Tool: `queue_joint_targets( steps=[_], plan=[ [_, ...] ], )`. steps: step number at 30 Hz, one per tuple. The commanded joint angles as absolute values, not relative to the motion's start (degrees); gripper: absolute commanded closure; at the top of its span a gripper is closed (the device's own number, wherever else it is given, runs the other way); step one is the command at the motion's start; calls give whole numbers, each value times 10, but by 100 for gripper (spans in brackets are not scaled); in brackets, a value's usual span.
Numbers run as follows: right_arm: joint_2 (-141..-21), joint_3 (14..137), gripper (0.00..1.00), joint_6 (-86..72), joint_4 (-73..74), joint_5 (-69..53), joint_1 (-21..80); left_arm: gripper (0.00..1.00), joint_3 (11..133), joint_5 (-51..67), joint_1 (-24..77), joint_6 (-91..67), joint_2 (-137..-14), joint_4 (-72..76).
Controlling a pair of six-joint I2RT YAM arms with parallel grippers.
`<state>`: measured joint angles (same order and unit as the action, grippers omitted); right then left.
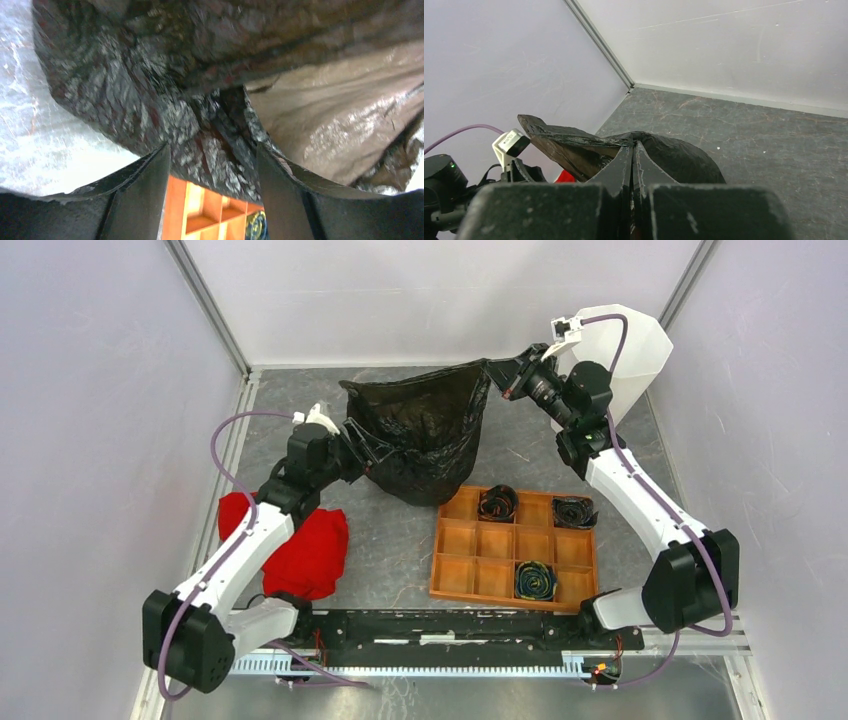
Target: Put the trash bags into the trash bin
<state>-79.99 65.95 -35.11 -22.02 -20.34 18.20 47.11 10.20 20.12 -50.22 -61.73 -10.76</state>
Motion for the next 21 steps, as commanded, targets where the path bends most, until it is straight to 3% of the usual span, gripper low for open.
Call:
queue_joint_targets(
  steps=[1, 6, 14, 15, 19, 21],
  plan=[
    [-780, 664, 100, -347, -245, -202, 180, 29, 457, 26, 203, -519, -639, -7],
    [-782, 664, 100, -348, -247, -202, 181, 34, 451, 37, 203, -538, -701, 65],
    [-784, 659, 100, -353, -255, -209, 181, 54, 470, 59, 203, -546, -771, 136],
    [-783, 659, 100, -353, -254, -207, 180, 59, 473, 60, 203, -545, -775, 136],
    [-784, 659, 100, -344, -251, -206, 180, 95, 505, 59, 202, -528, -780, 90],
    [-785, 679, 100, -314, -219, -196, 180, 98, 534, 70, 194, -509, -766, 37]
  ],
)
